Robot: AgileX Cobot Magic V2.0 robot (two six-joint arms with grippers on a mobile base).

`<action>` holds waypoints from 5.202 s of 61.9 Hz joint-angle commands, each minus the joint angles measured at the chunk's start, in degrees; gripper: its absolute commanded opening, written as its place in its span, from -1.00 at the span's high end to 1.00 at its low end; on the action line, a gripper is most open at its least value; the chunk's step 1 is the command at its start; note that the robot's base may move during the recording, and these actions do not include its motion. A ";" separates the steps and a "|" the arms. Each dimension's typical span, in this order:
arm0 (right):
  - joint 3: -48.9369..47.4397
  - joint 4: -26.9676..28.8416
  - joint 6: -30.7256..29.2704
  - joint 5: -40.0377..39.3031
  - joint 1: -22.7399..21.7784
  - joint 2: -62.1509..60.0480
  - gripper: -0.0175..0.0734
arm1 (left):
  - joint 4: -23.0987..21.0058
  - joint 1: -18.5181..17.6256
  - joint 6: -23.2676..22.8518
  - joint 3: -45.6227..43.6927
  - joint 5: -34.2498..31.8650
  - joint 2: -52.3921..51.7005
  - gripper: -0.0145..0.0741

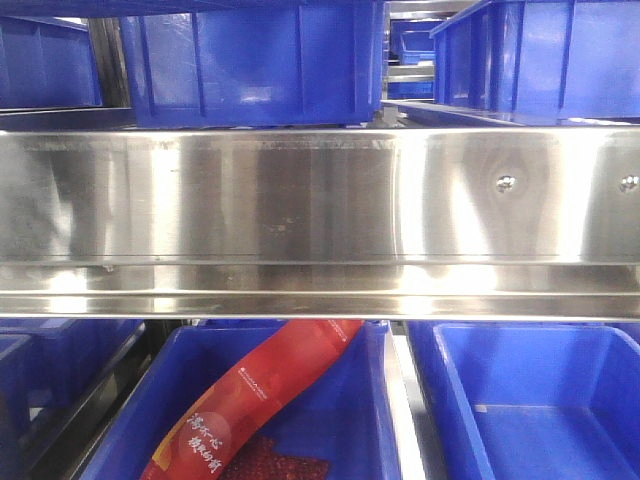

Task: Move blue bin to conveyor side
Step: 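Pull the gripped blue bin off the roller shelf toward the robot, then hold the blue bin with both grippers while the base drives to the conveyor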

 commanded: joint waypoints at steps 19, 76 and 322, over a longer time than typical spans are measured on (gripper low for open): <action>-0.84 -4.24 -0.96 -5.89 -0.33 -1.37 0.79 | 2.25 0.25 0.75 -0.76 -4.73 -1.56 0.72; -0.84 -4.24 -0.96 -10.82 -0.33 -1.37 0.79 | 2.25 0.25 0.75 -0.76 -4.73 -1.56 0.72; -0.84 -4.24 -0.96 -10.97 -0.33 -1.37 0.79 | 2.25 0.25 0.75 -0.76 -4.73 -1.56 0.72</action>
